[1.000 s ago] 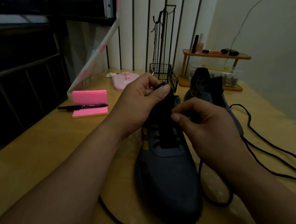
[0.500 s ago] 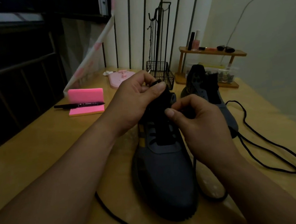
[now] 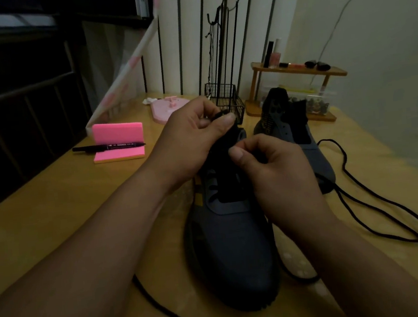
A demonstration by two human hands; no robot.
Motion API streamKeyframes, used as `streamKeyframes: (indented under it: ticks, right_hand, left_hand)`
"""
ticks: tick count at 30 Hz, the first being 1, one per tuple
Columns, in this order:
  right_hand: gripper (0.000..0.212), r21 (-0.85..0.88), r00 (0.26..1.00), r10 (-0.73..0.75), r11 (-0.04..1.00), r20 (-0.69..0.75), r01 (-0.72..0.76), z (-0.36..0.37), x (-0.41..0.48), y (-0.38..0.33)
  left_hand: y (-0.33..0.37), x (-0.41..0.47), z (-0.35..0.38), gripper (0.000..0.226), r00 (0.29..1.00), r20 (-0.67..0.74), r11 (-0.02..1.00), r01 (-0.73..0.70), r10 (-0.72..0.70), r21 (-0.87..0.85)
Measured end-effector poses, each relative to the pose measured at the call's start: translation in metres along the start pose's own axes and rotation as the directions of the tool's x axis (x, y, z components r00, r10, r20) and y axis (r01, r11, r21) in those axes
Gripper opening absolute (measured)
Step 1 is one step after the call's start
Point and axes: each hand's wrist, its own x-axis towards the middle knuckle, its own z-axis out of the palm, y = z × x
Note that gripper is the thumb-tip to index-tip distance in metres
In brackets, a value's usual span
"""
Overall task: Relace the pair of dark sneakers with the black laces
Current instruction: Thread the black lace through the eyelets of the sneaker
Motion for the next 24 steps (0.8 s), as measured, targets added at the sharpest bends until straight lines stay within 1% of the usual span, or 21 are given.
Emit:
streamKeyframes:
  ticks: [3,6,10,12,15,16,18,20,24]
  right_hand:
    - [0.011,0.045,0.999,0.033,0.998,0.037,-0.035,-0.005,-0.002,-0.004]
    - [0.011,0.174,0.983,0.148,0.971,0.105,-0.165,-0.013,-0.004,-0.008]
    - [0.011,0.327,0.95,0.275,0.893,0.146,-0.308,-0.004,-0.004,-0.01]
    - [0.013,0.412,0.93,0.329,0.834,0.166,-0.368,-0.001,-0.003,-0.009]
    - [0.015,0.486,0.906,0.356,0.764,0.231,-0.424,-0.004,-0.002,-0.006]
    - [0.016,0.497,0.9,0.355,0.75,0.254,-0.436,-0.005,-0.001,-0.005]
    - [0.016,0.506,0.892,0.352,0.735,0.283,-0.451,-0.006,-0.001,-0.004]
    - [0.015,0.524,0.892,0.342,0.723,0.295,-0.45,-0.006,-0.001,-0.004]
    - [0.015,0.56,0.893,0.315,0.697,0.321,-0.447,-0.007,0.0,-0.002]
  left_hand:
    - [0.001,-0.002,0.0,0.015,1.0,0.008,1.0,-0.013,0.013,0.014]
    - [0.003,-0.003,0.004,0.013,0.999,-0.006,0.998,-0.032,0.032,0.054]
    - [-0.002,0.0,0.01,0.015,0.997,-0.052,0.987,-0.054,0.063,0.152]
    - [0.0,0.0,0.012,0.013,0.997,-0.051,0.985,-0.048,0.057,0.167]
    - [0.009,-0.005,0.004,0.012,1.0,-0.022,0.993,-0.012,0.014,0.117]
    - [0.012,-0.007,-0.001,0.012,0.999,-0.031,0.988,-0.031,0.036,0.151]
    - [0.019,-0.01,-0.009,0.01,0.987,-0.041,0.928,-0.134,0.157,0.347]
    - [0.027,-0.017,-0.014,0.011,0.973,0.031,0.836,-0.213,0.23,0.506]
    - [0.033,-0.037,-0.022,0.005,0.96,0.207,0.738,-0.278,0.189,0.615]
